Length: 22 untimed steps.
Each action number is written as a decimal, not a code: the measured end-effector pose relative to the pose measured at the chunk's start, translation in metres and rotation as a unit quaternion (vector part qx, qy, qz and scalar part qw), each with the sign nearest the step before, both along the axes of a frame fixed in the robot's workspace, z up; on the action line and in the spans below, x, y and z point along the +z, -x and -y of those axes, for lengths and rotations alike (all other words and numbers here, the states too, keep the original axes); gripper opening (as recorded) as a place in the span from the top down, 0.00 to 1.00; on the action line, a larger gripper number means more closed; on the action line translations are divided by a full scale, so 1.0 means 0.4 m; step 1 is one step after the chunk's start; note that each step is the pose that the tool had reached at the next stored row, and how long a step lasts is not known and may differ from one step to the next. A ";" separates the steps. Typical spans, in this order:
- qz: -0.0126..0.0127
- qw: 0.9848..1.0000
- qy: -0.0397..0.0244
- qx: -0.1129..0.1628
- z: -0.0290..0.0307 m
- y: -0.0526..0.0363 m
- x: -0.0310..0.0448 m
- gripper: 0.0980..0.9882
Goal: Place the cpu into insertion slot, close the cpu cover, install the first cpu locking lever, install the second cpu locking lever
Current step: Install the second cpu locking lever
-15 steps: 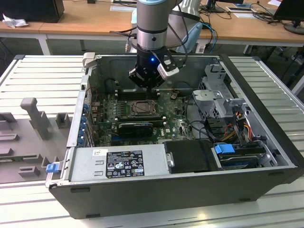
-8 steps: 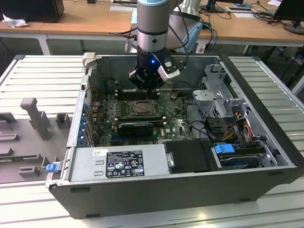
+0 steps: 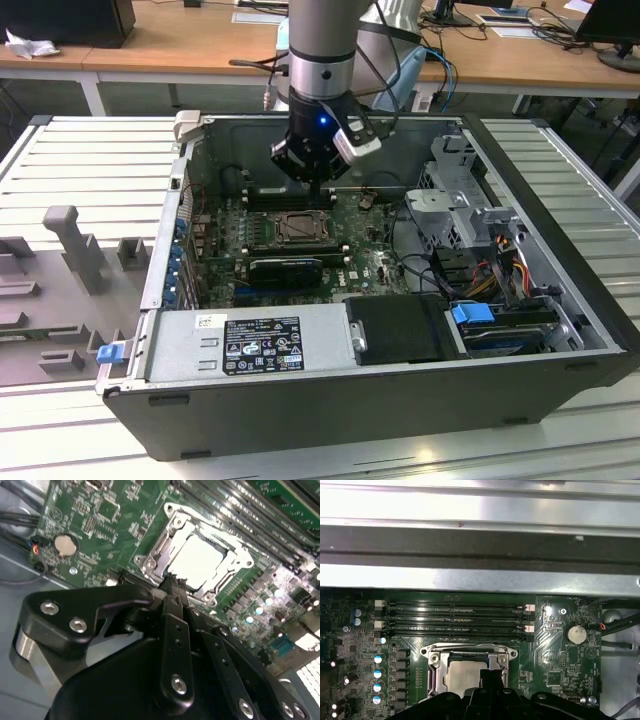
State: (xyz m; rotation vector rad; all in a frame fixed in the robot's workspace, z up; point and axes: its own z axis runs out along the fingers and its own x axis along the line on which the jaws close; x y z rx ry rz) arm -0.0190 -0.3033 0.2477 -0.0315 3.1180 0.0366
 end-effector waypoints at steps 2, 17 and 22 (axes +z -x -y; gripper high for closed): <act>0.000 1.000 0.000 0.000 0.005 0.000 0.000 0.99; 0.000 1.000 0.000 0.000 0.051 0.001 0.039 0.99; -0.001 1.000 0.000 0.000 0.094 0.001 0.035 0.99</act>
